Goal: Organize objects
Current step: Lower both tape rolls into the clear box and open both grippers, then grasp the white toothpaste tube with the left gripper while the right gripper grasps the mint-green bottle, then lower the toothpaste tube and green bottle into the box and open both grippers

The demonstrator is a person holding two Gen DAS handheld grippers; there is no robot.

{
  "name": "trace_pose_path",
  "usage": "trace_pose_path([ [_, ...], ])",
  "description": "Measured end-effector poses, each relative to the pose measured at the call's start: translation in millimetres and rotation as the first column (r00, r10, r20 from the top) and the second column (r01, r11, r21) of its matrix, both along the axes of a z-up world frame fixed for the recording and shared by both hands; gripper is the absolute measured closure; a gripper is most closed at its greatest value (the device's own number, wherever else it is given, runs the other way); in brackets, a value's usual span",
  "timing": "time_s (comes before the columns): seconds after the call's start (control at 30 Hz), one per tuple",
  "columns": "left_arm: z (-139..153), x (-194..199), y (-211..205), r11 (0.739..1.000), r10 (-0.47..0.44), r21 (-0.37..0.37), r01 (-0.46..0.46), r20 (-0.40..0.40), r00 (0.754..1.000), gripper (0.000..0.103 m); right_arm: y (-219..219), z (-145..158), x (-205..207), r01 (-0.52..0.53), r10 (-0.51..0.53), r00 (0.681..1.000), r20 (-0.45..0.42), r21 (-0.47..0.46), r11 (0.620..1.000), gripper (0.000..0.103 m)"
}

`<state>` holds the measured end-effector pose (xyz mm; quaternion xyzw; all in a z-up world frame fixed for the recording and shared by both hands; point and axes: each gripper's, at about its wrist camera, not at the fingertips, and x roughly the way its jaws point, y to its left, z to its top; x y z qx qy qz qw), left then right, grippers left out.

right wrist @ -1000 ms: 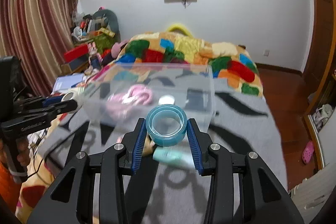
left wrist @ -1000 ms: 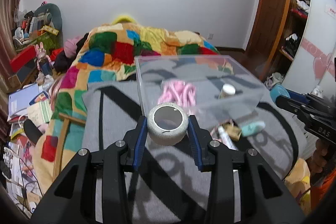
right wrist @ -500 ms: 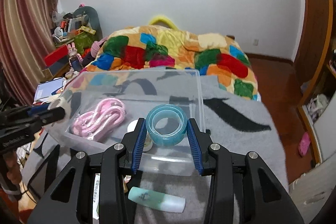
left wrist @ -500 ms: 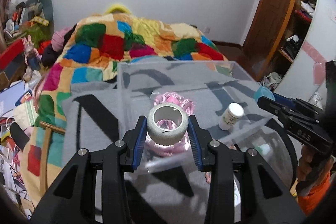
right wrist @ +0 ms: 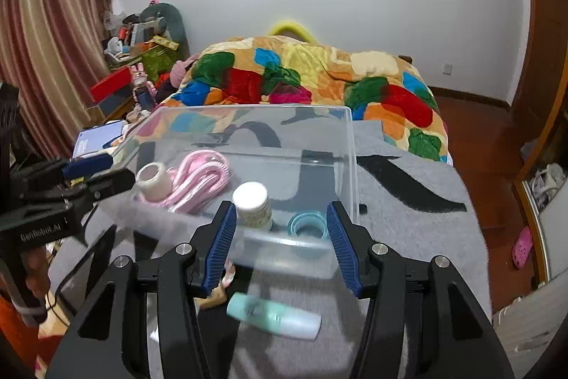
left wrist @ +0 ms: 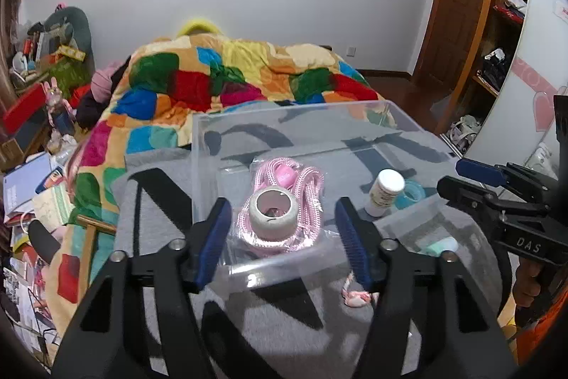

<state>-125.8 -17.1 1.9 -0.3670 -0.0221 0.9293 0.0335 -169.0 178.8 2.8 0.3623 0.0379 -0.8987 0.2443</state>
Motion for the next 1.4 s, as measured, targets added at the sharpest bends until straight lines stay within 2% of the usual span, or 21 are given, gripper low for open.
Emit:
trace_pose_path([
  [0.2,8.6,27.0,13.5,0.998,-0.045,-0.037,0.044,-0.043,0.998,0.015,12.5,6.9,30.3,-0.058,0.059,0.998,-0.037,0.024,0.998,0.051],
  [0.33,-5.2,38.9,24.0,0.996,-0.079,-0.039,0.079,-0.003,0.997,0.015,13.4,-7.5,44.2,-0.117,0.119,0.993,-0.020,0.089,0.989,0.044],
  [0.43,-23.4,39.8,33.3,0.993,-0.119,0.010,0.118,0.058,0.991,0.015,4.9,-28.2,46.9,-0.168,0.168,0.986,0.013,0.163,0.972,0.043],
  [0.5,-35.5,38.0,42.2,0.991,-0.136,0.018,0.135,0.099,0.986,0.016,-2.1,-43.5,44.4,-0.198,0.192,0.980,0.046,0.201,0.959,0.043],
  [0.63,-60.7,32.9,62.6,0.983,-0.184,0.044,0.179,0.175,0.967,0.028,-7.3,-61.3,30.1,-0.201,0.186,0.979,0.084,0.232,0.952,0.044],
  [0.7,-68.6,26.9,68.3,0.983,-0.184,0.055,0.176,0.197,0.963,0.040,-6.1,-65.8,19.8,-0.200,0.180,0.978,0.109,0.224,0.954,0.044],
  [0.77,-71.8,25.2,72.1,0.987,-0.161,0.032,0.158,0.186,0.969,0.046,-1.5,-67.0,12.3,-0.204,0.181,0.974,0.137,0.181,0.962,0.052],
  [0.8,-71.9,27.1,73.6,0.987,-0.158,0.023,0.157,0.176,0.972,0.054,0.3,-66.7,12.2,-0.204,0.181,0.973,0.141,0.172,0.964,0.063],
  [0.83,-71.7,29.6,73.1,0.988,-0.155,0.017,0.155,0.167,0.974,0.058,2.7,-66.0,13.9,-0.203,0.181,0.974,0.139,0.168,0.965,0.070],
  [0.93,-72.5,38.6,65.5,0.987,-0.162,0.019,0.161,0.156,0.974,0.069,7.6,-65.8,22.0,-0.206,0.186,0.973,0.135,0.148,0.967,0.079],
  [1.03,-71.2,46.1,58.6,0.988,-0.154,0.013,0.153,0.150,0.977,0.091,11.8,-64.9,30.9,-0.191,0.175,0.976,0.130,0.127,0.973,0.080],
  [1.27,-64.1,62.1,45.8,0.992,-0.123,0.036,0.119,0.115,0.986,0.092,21.4,-58.0,47.9,-0.148,0.145,0.980,0.139,0.010,0.989,0.080],
  [1.4,-47.9,71.5,38.0,0.993,-0.110,0.036,0.108,0.069,0.991,0.092,25.6,-42.0,54.7,-0.125,0.128,0.985,0.113,-0.037,0.991,0.080],
])
